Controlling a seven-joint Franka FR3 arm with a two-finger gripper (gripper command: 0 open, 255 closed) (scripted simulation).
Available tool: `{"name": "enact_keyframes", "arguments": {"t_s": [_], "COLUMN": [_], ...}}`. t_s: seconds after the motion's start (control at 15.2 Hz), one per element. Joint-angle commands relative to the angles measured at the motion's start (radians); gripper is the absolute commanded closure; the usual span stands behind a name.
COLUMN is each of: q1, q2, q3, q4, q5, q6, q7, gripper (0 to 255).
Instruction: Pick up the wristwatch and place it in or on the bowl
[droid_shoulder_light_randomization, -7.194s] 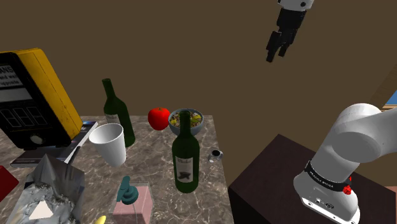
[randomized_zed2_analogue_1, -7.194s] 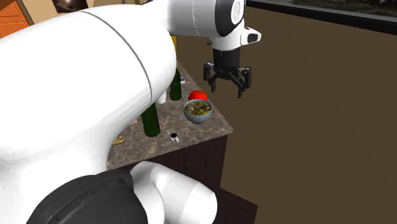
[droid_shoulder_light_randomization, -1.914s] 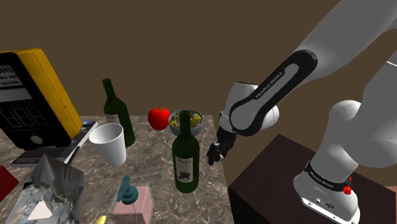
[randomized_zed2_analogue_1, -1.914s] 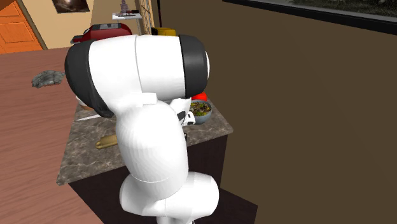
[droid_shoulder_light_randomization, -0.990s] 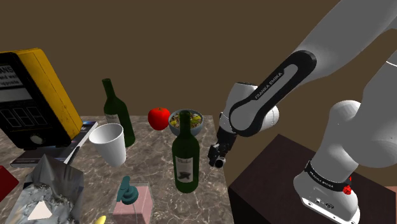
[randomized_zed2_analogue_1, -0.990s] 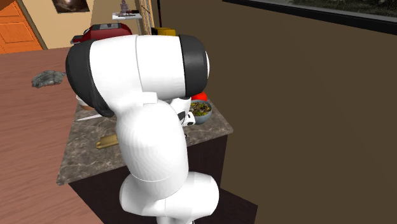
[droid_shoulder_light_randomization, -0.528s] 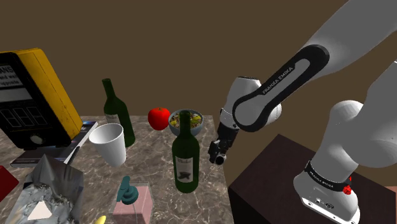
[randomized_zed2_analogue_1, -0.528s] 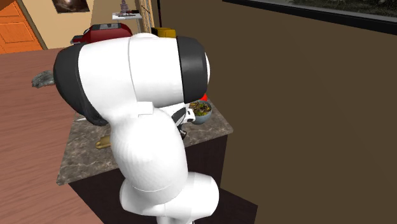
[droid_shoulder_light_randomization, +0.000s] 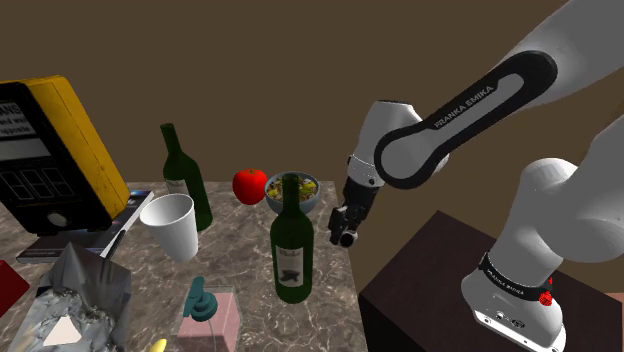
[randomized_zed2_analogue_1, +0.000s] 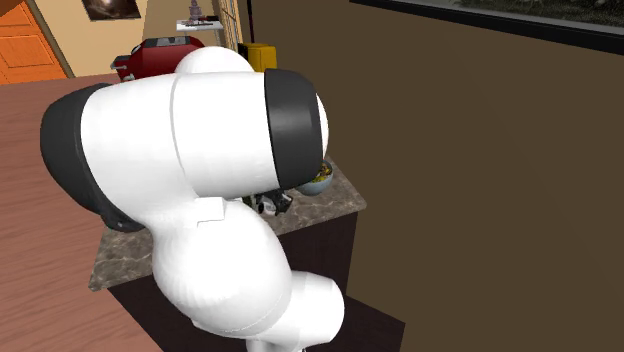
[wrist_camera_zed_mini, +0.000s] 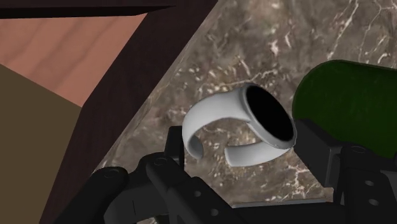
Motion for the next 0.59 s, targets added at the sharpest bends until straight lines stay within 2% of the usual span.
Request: {"name": "enact_keyframes", "arguments": {"t_s": [0.0,0.53], "q1": [-0.007,-0.033], "q2": [-0.030,-0.133], "q3": [0.002,0.000], "q4": [0.006,0.044], "q5": [-0.019,-0.078], "q6": [-0.035,-0.172], "q7": [0.021,0.080], "gripper": [255,255]}}
